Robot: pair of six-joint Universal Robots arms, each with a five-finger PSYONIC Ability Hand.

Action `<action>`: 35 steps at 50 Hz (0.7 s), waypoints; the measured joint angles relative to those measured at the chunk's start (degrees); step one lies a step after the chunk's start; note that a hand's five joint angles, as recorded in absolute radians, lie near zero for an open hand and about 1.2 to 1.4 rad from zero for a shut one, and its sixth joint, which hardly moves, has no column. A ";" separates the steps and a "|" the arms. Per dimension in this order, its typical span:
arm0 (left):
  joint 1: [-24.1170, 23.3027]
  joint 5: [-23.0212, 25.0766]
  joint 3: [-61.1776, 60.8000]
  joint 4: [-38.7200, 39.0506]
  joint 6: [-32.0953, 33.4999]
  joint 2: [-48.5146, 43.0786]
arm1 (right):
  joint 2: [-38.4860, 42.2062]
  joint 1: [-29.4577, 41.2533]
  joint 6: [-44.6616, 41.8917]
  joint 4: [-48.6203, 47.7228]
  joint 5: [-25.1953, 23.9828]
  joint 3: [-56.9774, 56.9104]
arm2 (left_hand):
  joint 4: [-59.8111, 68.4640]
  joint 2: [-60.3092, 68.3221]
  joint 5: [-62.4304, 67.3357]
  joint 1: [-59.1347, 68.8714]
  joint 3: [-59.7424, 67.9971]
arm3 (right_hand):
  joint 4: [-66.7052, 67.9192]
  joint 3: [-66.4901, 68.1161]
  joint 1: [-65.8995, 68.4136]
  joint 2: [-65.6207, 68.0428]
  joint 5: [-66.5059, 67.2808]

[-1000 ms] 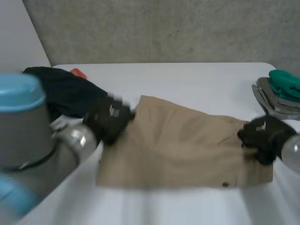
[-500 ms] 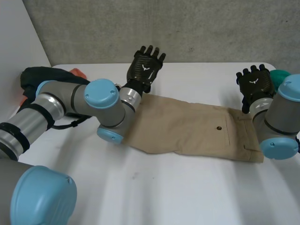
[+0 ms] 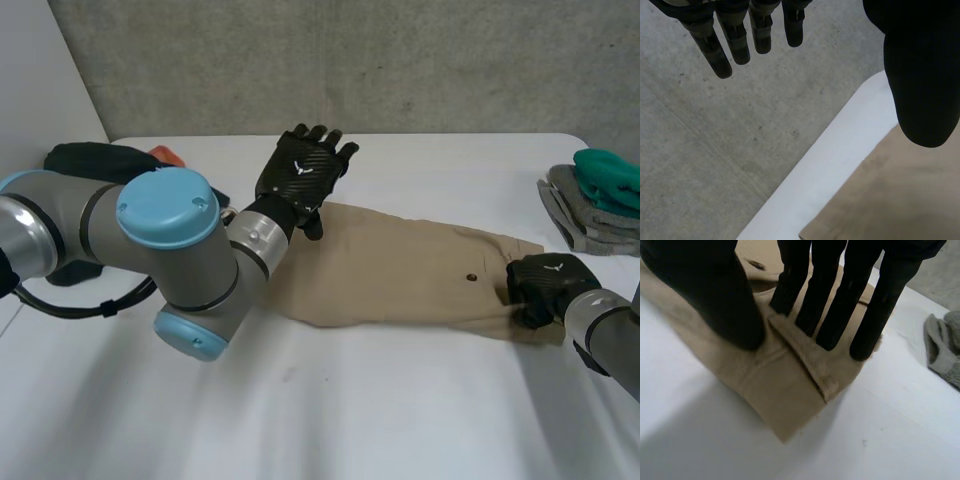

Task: Fold the laundry.

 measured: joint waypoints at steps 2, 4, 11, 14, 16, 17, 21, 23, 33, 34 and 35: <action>0.02 -0.02 -0.29 -0.14 -0.22 0.07 | 0.56 -0.58 -0.81 -1.62 0.90 0.09 | 0.00 0.00 0.00 0.00 0.00 | 2.44 1.28 0.23 1.29 0.67; 0.04 -0.04 -0.53 -0.21 -0.32 0.25 | 0.54 -1.01 -1.79 -2.55 1.69 0.37 | 0.00 0.00 0.00 0.00 0.00 | 2.81 1.28 0.23 1.29 0.68; 0.23 -0.05 -2.70 -0.35 -0.63 3.42 | -5.49 -4.73 -15.30 -5.71 5.40 4.47 | 0.00 0.00 0.00 0.00 0.00 | 3.02 1.28 1.18 1.29 0.75; 0.31 -0.02 -3.95 -0.32 -1.20 5.46 | -8.39 -5.75 -22.84 -6.21 6.02 5.46 | 0.00 0.00 0.00 0.00 0.00 | 3.02 1.28 1.34 1.29 2.00; 0.38 -0.02 -4.74 -0.30 -1.79 6.63 | -9.97 -4.80 -26.96 -6.73 5.98 5.29 | 0.00 0.00 0.00 0.00 0.00 | 3.02 1.28 1.34 1.29 2.06; 0.50 -0.01 -5.32 -0.27 -2.42 7.53 | -10.76 -2.95 -29.05 -7.35 5.68 4.66 | 0.00 0.00 0.00 0.00 0.00 | 3.02 1.28 1.34 1.29 2.10; 1.07 -0.02 -6.67 -0.25 -4.21 9.27 | -11.23 5.87 -31.63 -10.43 2.80 2.05 | 0.00 0.00 0.00 0.00 0.00 | 3.06 1.44 1.34 1.29 2.64; 1.51 -0.03 -7.22 -0.24 -5.02 9.82 | -10.40 11.19 -32.20 -12.66 -0.02 0.89 | 0.00 0.00 0.00 0.00 0.00 | 3.06 2.20 1.34 1.29 2.64; 3.08 -0.12 -9.42 -0.23 -7.11 10.74 | 1.95 30.07 -40.20 -17.52 -14.90 -2.31 | 0.00 0.00 0.00 0.00 0.00 | -18.94 -19.20 -18.79 -22.06 -17.71; 3.17 -0.12 -9.55 -0.21 -7.24 10.78 | 2.80 30.72 -41.09 -17.19 -14.96 -2.59 | 0.00 0.00 0.00 0.00 0.00 | -28.84 -29.38 -29.29 -31.34 -27.48; 3.27 -0.12 -9.65 -0.19 -7.40 10.82 | 3.65 31.32 -42.00 -16.71 -14.70 -2.94 | 0.00 0.00 0.00 0.00 0.00 | -41.22 -42.33 -41.25 -44.45 -39.55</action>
